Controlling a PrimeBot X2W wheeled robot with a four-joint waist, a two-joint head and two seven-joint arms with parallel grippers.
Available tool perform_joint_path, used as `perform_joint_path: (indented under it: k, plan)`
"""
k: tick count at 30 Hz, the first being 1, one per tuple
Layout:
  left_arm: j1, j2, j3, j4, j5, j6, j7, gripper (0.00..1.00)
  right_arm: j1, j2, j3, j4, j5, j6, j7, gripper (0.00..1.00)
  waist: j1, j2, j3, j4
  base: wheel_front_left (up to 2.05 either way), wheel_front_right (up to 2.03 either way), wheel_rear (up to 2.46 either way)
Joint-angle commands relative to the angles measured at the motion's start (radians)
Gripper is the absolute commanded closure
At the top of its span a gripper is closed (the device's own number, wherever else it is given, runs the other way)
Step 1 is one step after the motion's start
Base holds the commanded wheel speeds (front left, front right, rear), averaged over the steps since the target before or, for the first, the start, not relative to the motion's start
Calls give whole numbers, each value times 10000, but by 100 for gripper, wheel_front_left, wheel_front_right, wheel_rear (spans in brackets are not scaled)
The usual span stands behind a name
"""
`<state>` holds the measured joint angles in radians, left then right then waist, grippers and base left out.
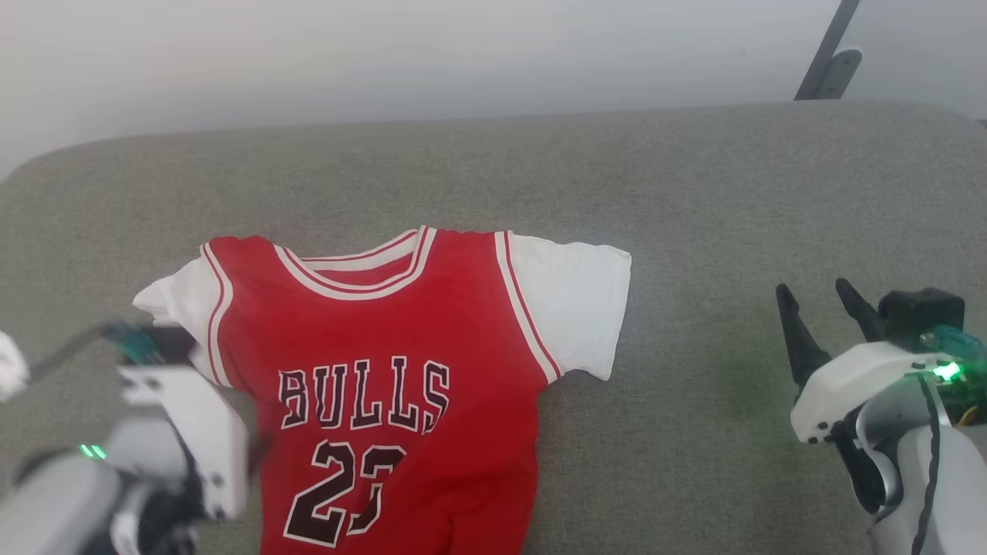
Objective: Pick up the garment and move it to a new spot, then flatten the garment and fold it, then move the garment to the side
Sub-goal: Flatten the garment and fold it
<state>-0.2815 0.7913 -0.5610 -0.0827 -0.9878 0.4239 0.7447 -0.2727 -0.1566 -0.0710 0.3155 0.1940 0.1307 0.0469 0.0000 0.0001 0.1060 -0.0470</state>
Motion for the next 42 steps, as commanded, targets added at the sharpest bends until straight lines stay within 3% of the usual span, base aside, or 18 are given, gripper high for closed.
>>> perform_joint_path:
  k: [1, 6, 10, 15, 34, 35, 36, 37, 42]
  plan:
    - [-262, 112, 189, 10, -32, -34, -143, 0, -136, -27, 31, -61, 30, 1, -95, 0, 0, -1, 36, -14, 0, 0, 0]
    - [-1051, 296, 771, 757, 27, -363, -569, 0, -313, -34, 211, -117, -1, 1, -215, 0, 0, -1, 215, -100, 0, 0, 0]
    - [-1848, 309, 995, 1822, 144, -910, -882, 0, -555, -21, 407, -98, -13, 1, -276, 0, 0, -1, 441, -222, 0, 0, 0]
    - [-2735, 117, 855, 3499, 332, -1570, -980, 0, -805, -49, 641, -148, 13, 1, -299, 0, 0, -1, 770, -371, 0, 0, 0]
    - [-4863, -1085, 745, 8814, 272, -3187, -1964, 0, -1149, -314, 662, -548, 43, 1, -134, 0, 0, -1, 1999, -555, 0, 0, 0]
    - [-4926, -1185, 736, 9012, 223, -3308, -1989, 16, -1159, -321, 653, -560, 32, 1, -129, 0, 0, -1, 2035, -551, 0, 0, 0]
    - [-4959, -1301, 736, 9198, 173, -3410, -2013, 61, -1164, -327, 644, -568, 28, 1, -129, 0, 0, -1, 2060, -545, 0, 0, 0]
    - [-5009, -1367, 709, 9374, 225, -3499, -2082, 100, -1160, -334, 632, -575, 21, 1, -126, 0, 0, -1, 2084, -537, 0, 0, 0]
    - [-5327, -1540, 772, 10215, 217, -3631, -2327, 100, -1173, -331, 560, -567, -18, 1, -111, 0, 0, -1, 2116, -443, 0, 0, 0]
